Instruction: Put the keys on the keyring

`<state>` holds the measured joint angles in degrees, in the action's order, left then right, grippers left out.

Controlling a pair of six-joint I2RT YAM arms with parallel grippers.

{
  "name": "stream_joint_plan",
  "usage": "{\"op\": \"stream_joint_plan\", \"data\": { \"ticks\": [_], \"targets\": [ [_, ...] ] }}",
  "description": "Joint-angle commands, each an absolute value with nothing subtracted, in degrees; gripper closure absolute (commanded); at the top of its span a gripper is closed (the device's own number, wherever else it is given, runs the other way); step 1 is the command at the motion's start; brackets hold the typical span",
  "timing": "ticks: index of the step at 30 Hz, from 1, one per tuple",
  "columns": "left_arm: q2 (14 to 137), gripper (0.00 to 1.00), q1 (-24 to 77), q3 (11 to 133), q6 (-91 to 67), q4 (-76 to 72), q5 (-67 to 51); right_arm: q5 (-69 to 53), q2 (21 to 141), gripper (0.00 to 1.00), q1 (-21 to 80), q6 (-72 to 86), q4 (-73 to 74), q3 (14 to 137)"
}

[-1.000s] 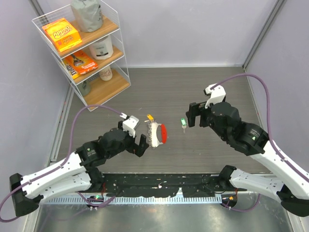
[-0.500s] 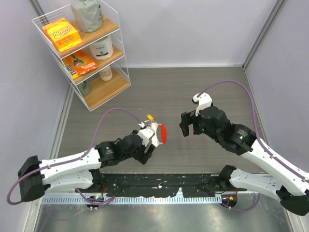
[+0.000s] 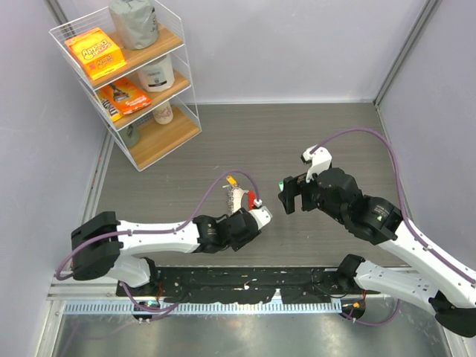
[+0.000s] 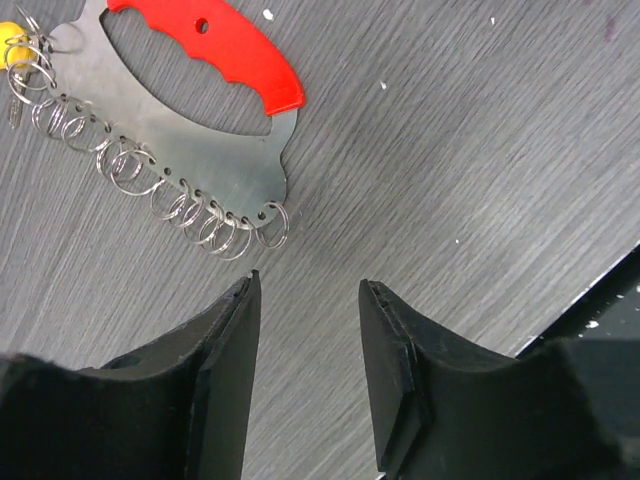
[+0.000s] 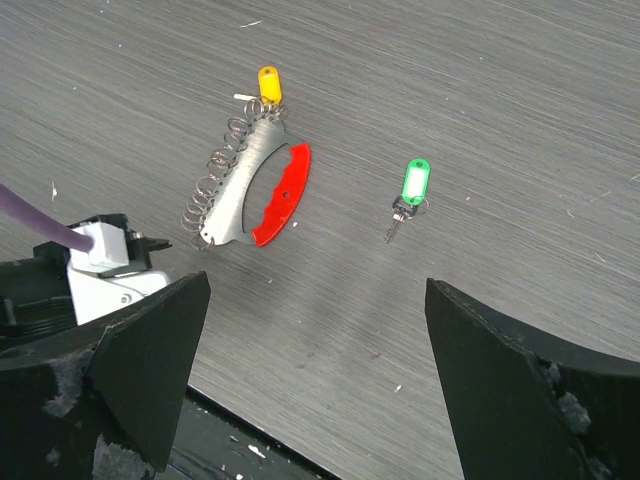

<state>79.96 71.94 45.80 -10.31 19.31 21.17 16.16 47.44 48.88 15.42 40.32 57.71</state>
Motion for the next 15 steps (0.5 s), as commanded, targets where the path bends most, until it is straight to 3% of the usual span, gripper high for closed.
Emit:
{"op": "stream_joint_plan", "data": {
  "ticks": [1,7,15],
  "targets": [
    [82.7,0.54,72.3,48.8,-7.4,16.5,23.3,16.3,45.9,0.05,48.8,16.2,38.7,57.7],
    [86.2,0.64,72.2,50.8,-5.5,16.8,23.9,15.0,45.4,0.05,48.8,16.4,38.8,58.3],
    [90.3,0.65,71.1,52.1,-4.6,16.9,24.4,13.5,43.6,0.05,48.8,16.6,38.5,57.8]
  ]
}}
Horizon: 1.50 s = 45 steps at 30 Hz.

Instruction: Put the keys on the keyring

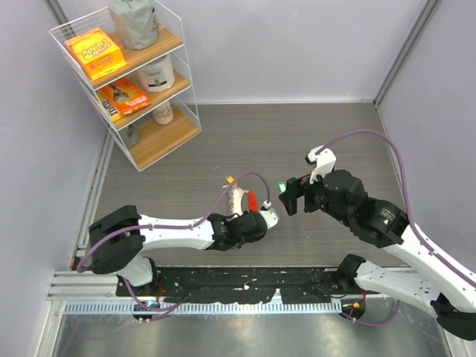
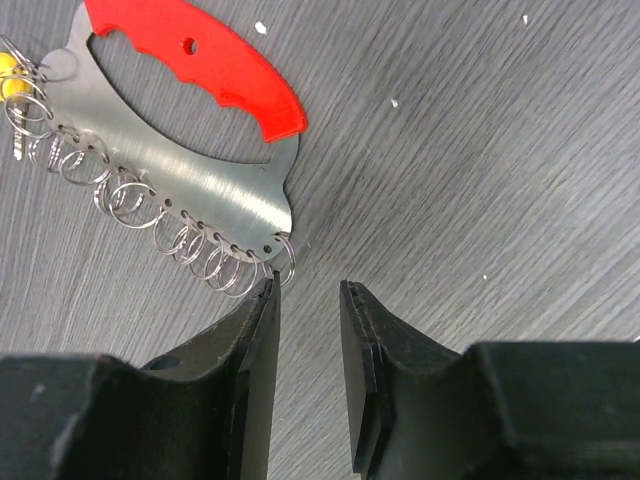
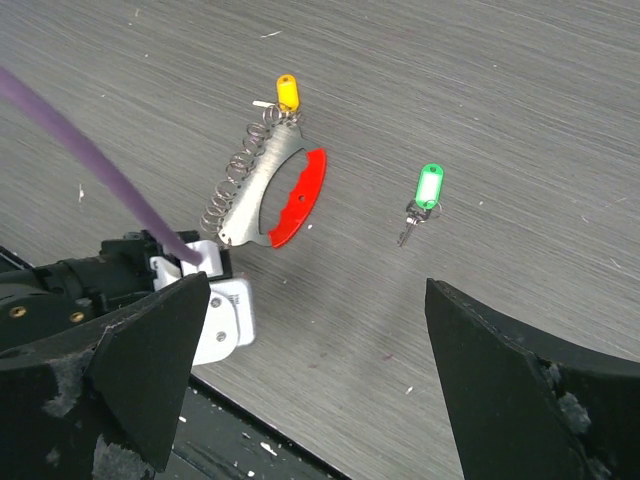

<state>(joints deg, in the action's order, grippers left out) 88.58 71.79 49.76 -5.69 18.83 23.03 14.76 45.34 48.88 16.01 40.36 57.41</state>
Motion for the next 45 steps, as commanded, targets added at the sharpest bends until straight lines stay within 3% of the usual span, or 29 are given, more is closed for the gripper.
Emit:
{"op": "stream_joint_plan", "data": {
  "ticks": [1,11,30,45],
  "targets": [
    [90.8,0.64,70.7,52.2,-4.5,16.8,24.4,13.4,43.3,0.05,48.8,16.5,38.4,57.7],
    [93.0,0.57,68.1,52.1,-4.5,16.4,23.8,12.5,41.5,0.05,48.9,15.7,38.0,56.8],
    [97.6,0.66,66.8,53.8,-4.5,16.2,21.1,11.9,39.9,0.05,48.8,15.0,37.6,55.9],
    [95.9,0.66,65.8,51.3,-4.8,16.8,21.1,11.3,39.6,0.05,48.8,15.5,37.1,55.0]
  ]
}}
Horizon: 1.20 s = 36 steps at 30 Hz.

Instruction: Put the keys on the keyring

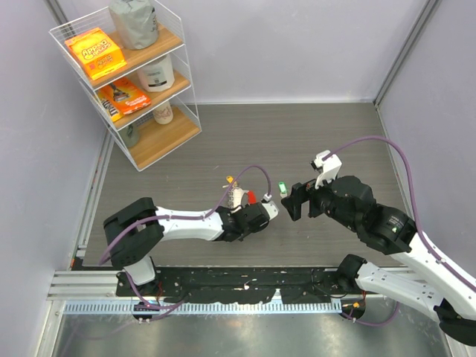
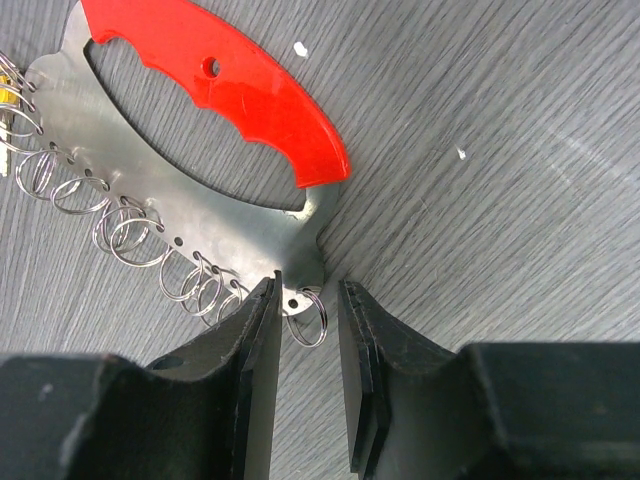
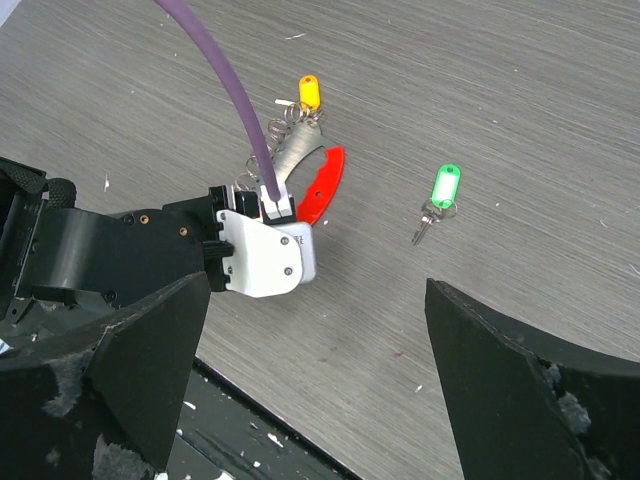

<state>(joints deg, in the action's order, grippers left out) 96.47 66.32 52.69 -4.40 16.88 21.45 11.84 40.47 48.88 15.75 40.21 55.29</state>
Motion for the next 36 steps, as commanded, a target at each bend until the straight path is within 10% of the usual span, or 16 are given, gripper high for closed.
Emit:
{"op": "stream_joint_plan", "data": {
  "ticks": [1,36],
  "targets": [
    [95.9,0.66,65.7,51.1,-4.8,16.9,21.1,11.3,39.7,0.05,48.9,15.6,37.2,55.0],
    [95.9,0.75,63.8,50.5,-4.1,17.7,23.2,10.7,38.8,0.05,48.8,15.6,36.9,54.6]
  ]
}}
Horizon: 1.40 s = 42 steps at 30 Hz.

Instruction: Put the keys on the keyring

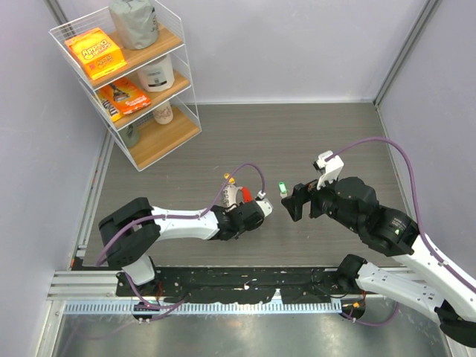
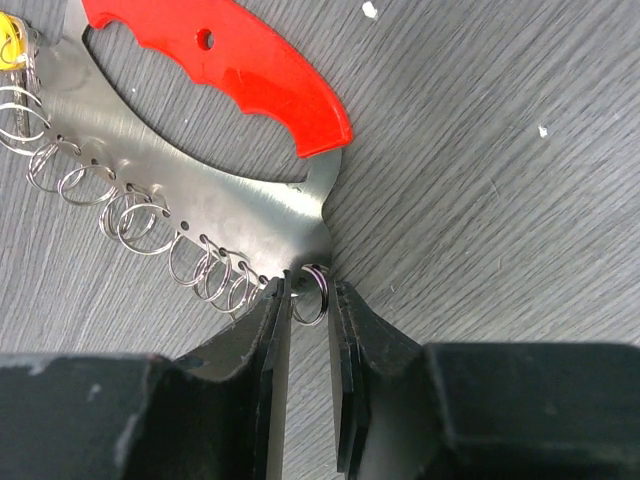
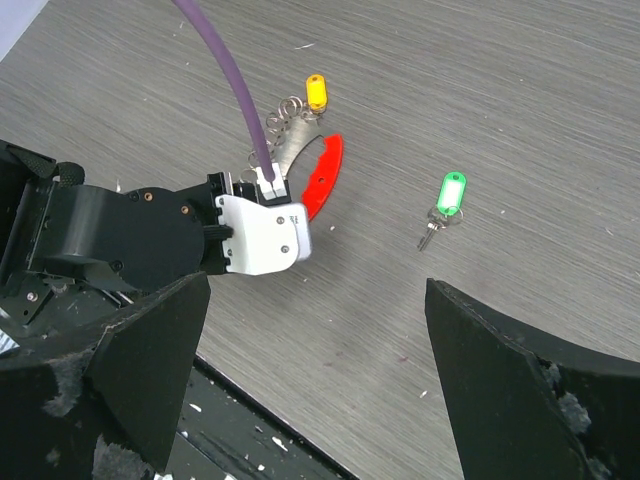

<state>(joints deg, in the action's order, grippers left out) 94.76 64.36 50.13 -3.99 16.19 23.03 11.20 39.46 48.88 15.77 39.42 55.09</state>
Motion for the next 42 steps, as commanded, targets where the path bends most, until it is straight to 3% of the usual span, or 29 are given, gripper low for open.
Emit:
{"op": "stream_joint_plan", "data": {
  "ticks": [1,4,5,6,7,15,30,36,42],
  "targets": [
    [95.9,0.76,63.8,50.5,-4.1,17.7,23.2,10.7,38.8,0.04,48.8,15.6,36.9,54.6],
    [95.7,0.82,63.6,50.3,-4.1,17.8,23.3,10.9,38.8,0.05,48.8,15.6,36.9,54.6],
    [95.6,0.86,63.5,50.2,-4.1,17.8,23.2,10.9,38.8,0.05,48.8,15.6,37.0,54.6],
    [95.6,0.98,63.5,50.2,-4.1,17.8,23.4,10.9,38.8,0.05,48.8,15.5,37.0,54.6],
    [95.5,1.0,63.5,50.1,-4.2,17.8,23.6,10.8,38.8,0.05,48.9,15.6,37.0,54.6],
    [88.9,1.0,63.8,48.6,-4.5,17.8,22.6,10.6,38.9,0.04,48.9,15.5,37.2,55.1],
    [62.4,1.0,68.7,48.6,-5.5,23.8,10.8,7.5,34.2,0.04,48.8,15.2,40.3,57.4],
    [54.0,1.0,69.3,48.0,-6.0,24.3,6.2,2.1,34.0,0.0,48.9,14.0,41.5,58.6],
    [46.8,1.0,69.3,47.9,-7.2,23.8,1.1,-7.6,33.8,0.04,48.8,13.4,40.8,59.0]
  ]
}}
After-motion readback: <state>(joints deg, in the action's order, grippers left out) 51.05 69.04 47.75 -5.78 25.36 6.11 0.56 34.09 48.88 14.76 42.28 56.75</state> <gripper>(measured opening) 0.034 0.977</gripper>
